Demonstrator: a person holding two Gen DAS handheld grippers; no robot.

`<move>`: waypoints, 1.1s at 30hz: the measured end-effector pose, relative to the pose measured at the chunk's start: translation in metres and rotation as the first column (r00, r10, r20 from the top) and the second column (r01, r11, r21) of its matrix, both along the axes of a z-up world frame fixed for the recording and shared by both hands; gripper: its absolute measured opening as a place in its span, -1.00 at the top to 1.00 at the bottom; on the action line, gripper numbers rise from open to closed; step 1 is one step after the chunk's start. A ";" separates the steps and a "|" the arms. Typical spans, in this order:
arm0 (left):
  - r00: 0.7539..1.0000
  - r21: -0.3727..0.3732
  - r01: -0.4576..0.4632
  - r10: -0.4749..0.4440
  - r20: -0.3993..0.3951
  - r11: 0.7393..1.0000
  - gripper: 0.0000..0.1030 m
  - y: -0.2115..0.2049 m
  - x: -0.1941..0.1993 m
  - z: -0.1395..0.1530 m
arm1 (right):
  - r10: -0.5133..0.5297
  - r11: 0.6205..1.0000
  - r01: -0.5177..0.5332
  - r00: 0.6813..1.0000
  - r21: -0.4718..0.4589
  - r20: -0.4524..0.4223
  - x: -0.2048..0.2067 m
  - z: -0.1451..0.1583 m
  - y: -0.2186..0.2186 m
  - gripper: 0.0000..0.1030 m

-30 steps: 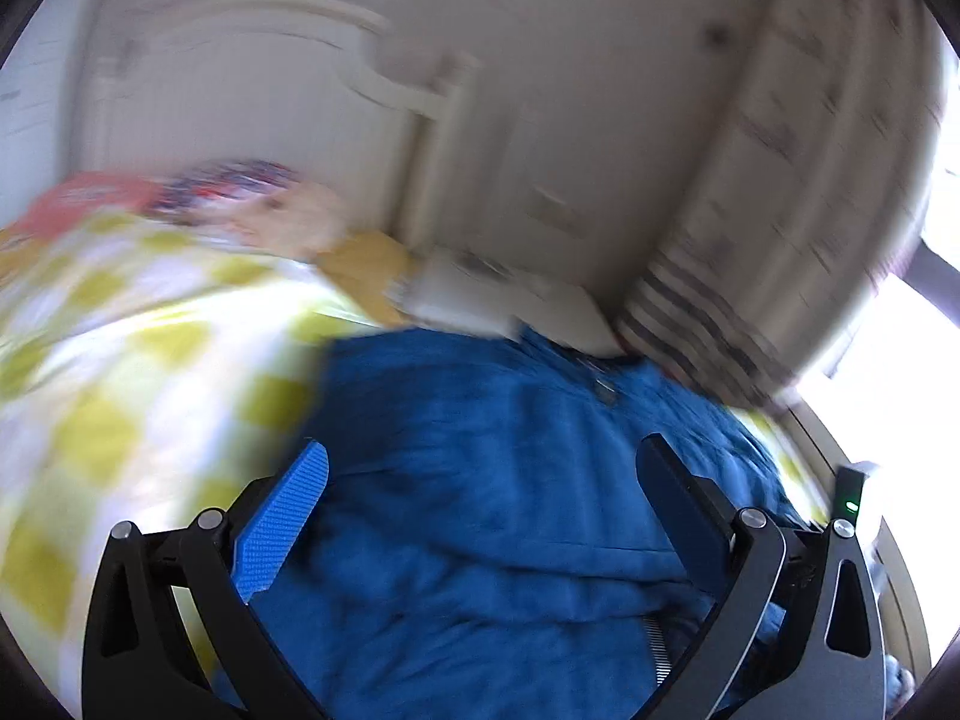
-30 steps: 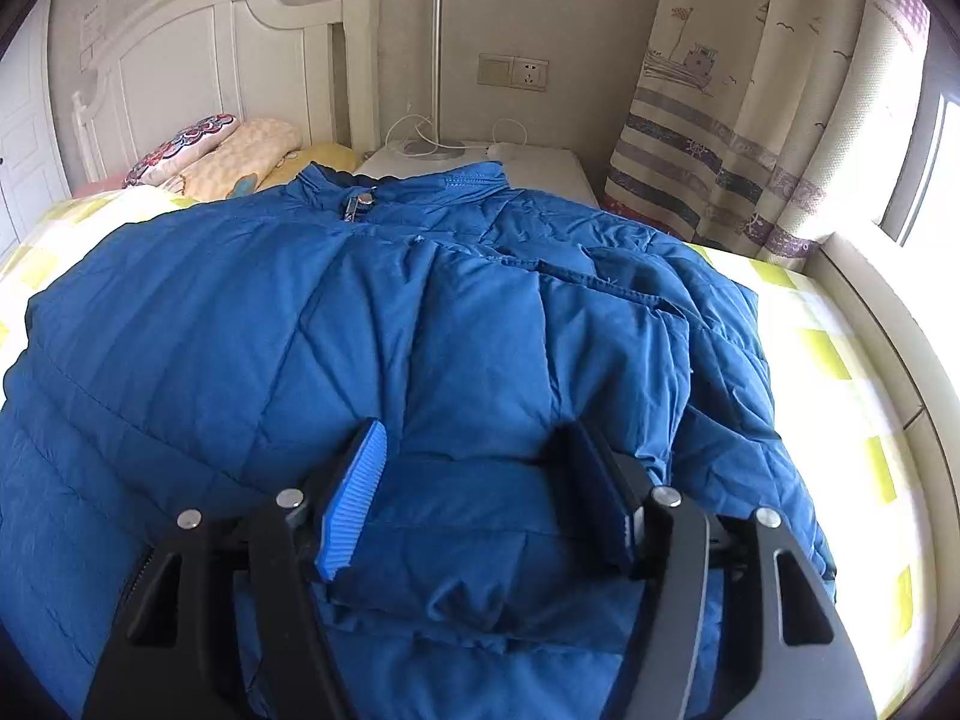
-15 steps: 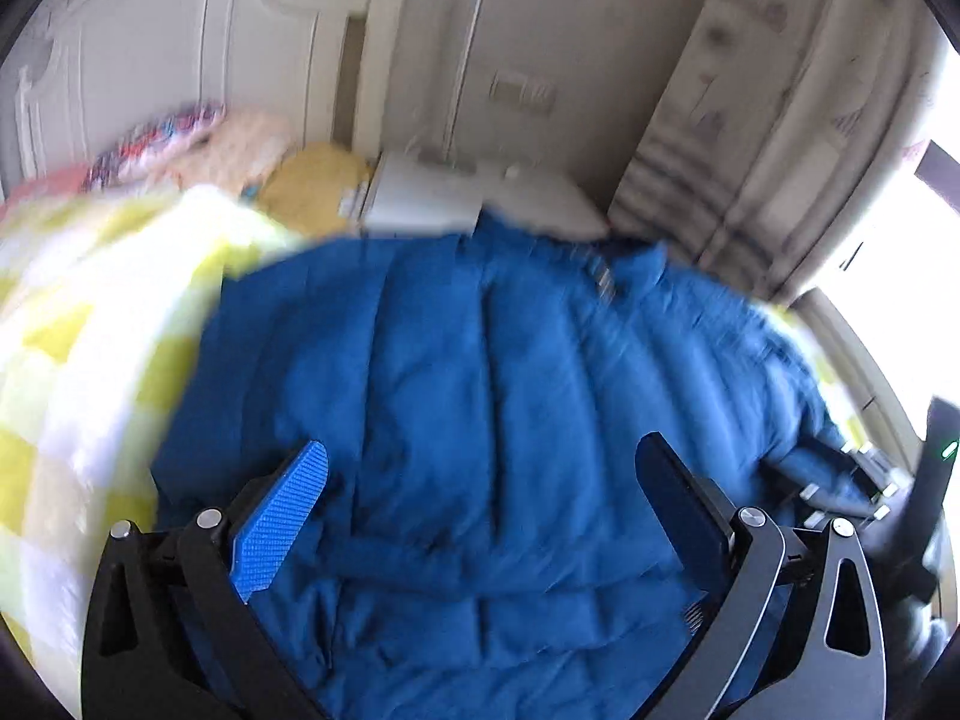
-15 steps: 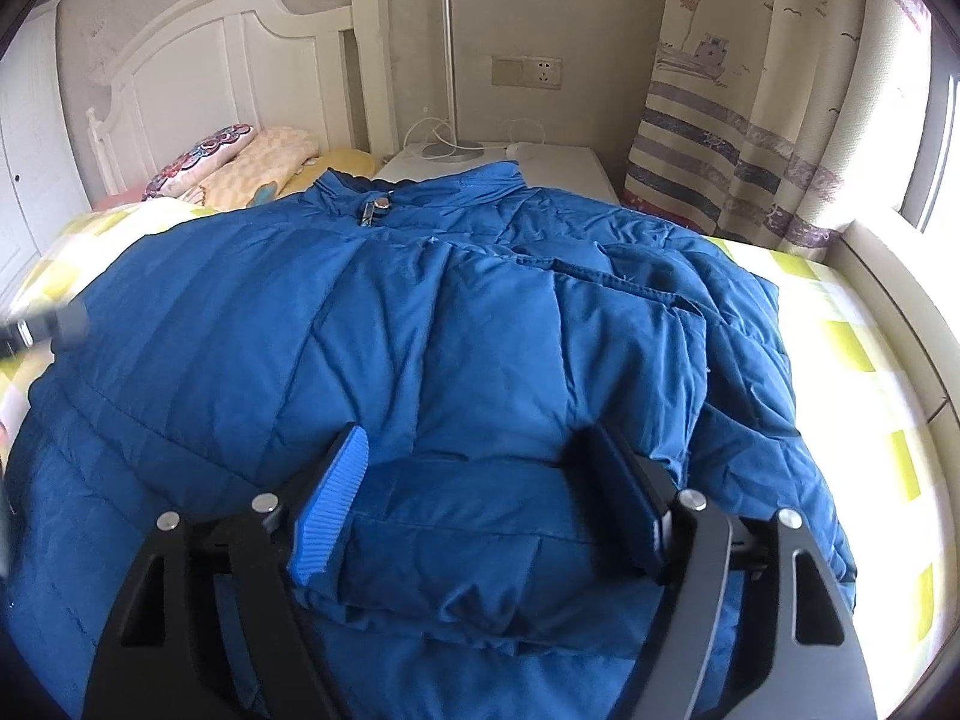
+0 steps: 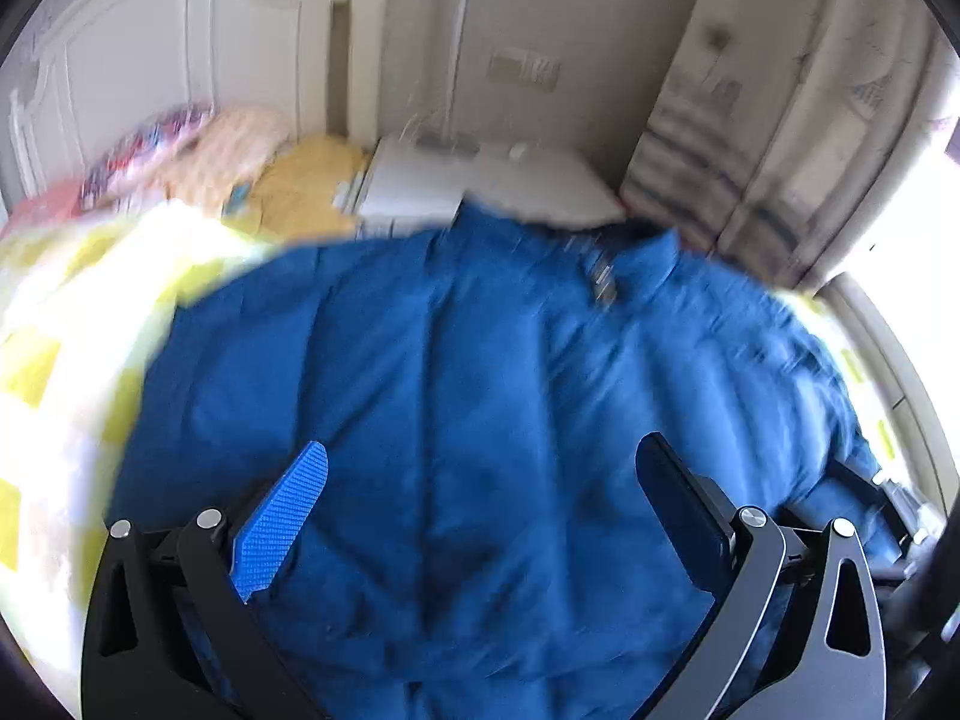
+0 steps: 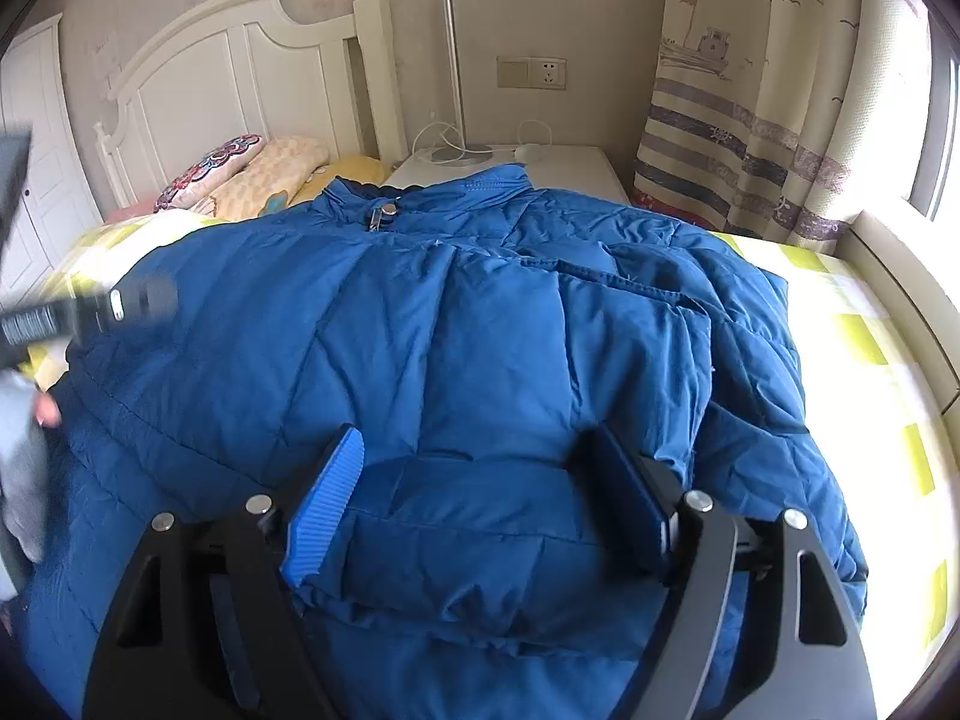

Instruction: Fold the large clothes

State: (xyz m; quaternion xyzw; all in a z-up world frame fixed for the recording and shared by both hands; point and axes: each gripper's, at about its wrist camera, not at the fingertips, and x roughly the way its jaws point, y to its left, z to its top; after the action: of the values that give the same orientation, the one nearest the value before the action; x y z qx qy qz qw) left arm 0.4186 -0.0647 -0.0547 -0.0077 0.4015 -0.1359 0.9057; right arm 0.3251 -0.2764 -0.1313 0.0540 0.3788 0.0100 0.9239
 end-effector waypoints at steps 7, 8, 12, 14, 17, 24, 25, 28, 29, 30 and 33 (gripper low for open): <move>0.995 0.138 0.040 -0.027 -0.094 0.990 -0.91 -0.061 0.050 -0.021 | -0.001 1.000 0.001 1.000 -0.001 0.000 0.000 0.000 0.000 -0.53; 0.995 0.185 0.045 -0.028 -0.098 0.982 -0.91 -0.069 0.054 -0.034 | -0.001 1.000 0.001 1.000 0.000 0.001 0.000 0.000 0.000 -0.53; 0.997 0.179 0.044 -0.031 -0.074 0.983 -0.91 -0.068 0.052 -0.039 | 0.001 1.000 -0.001 1.000 0.001 0.001 0.000 0.000 0.000 -0.54; 0.997 0.142 0.039 -0.029 -0.071 0.989 -0.91 -0.055 0.048 -0.029 | 0.002 1.000 -0.002 1.000 0.004 0.001 0.000 0.000 0.000 -0.54; 0.999 0.096 -0.046 0.045 0.016 0.994 -0.91 -0.021 0.040 -0.009 | 0.004 1.000 -0.004 1.000 0.010 0.003 0.000 0.000 0.000 -0.55; 0.993 0.120 -0.090 0.099 -0.070 0.989 -0.91 0.035 0.054 -0.041 | 0.009 1.000 -0.009 1.000 0.015 0.004 -0.001 0.000 0.000 -0.56; 0.993 0.131 -0.088 0.097 -0.067 0.988 -0.91 0.034 0.050 -0.039 | 0.008 1.000 -0.008 1.000 0.015 0.004 -0.001 0.000 0.000 -0.56; 0.993 0.057 -0.112 0.114 -0.030 0.992 -0.91 0.042 0.014 -0.022 | 0.008 1.000 -0.008 1.000 0.011 0.004 -0.001 0.000 0.000 -0.56; 0.994 0.042 -0.103 0.104 -0.022 0.994 -0.91 0.042 0.002 -0.019 | 0.007 1.000 -0.007 1.000 0.009 0.005 -0.001 -0.001 0.000 -0.56; 0.995 0.041 -0.097 0.098 -0.010 0.994 -0.91 0.041 -0.012 -0.017 | 0.007 1.000 -0.007 1.000 0.007 0.005 -0.001 -0.001 0.000 -0.56; 0.997 0.077 -0.069 0.071 -0.015 0.995 -0.91 0.039 -0.043 -0.025 | 0.008 1.000 -0.008 1.000 0.007 0.005 -0.001 -0.001 0.000 -0.57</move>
State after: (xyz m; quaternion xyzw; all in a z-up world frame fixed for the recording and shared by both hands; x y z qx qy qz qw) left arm 0.3754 -0.0260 -0.0793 0.0119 0.4140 -0.0884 0.9059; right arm 0.3242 -0.2760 -0.1322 0.0558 0.3767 0.0150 0.9245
